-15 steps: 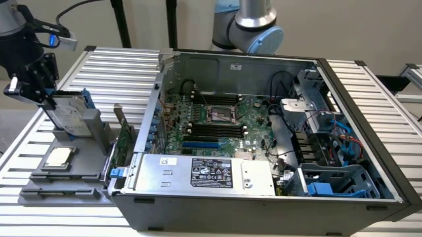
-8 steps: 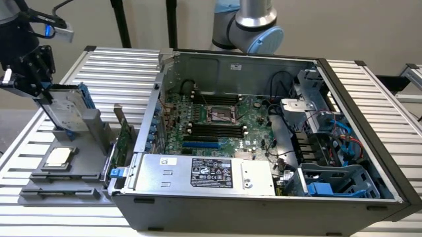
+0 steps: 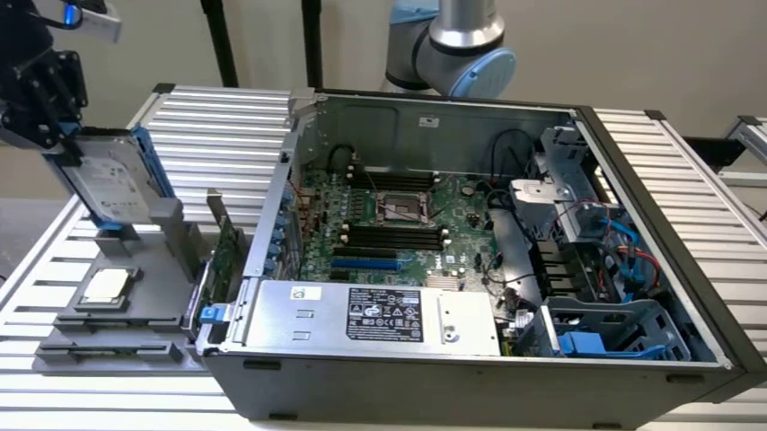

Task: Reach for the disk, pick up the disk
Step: 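Pick up the disk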

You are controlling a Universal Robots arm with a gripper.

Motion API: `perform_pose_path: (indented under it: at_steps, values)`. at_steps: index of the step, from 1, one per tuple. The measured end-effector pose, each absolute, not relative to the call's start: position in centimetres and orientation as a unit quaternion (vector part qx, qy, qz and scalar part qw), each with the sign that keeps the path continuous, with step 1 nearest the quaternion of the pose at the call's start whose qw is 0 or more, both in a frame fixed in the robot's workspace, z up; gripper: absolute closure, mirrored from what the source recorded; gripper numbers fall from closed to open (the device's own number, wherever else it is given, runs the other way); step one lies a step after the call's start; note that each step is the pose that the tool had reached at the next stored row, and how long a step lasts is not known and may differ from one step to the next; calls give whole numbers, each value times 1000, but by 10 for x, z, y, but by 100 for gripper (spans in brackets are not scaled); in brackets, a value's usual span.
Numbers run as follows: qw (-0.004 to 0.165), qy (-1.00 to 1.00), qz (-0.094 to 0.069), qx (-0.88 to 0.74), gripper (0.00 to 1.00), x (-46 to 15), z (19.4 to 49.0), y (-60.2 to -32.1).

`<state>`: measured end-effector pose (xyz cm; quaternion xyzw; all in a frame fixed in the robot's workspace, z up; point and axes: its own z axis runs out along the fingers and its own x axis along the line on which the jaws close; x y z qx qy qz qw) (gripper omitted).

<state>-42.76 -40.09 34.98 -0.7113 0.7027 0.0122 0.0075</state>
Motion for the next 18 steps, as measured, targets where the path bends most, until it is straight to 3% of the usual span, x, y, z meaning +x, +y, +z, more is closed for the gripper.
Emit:
perform_pose_path:
  at_steps: [18]
  values:
    - [10, 702, 15, -712, 67, -391, 432, -404]
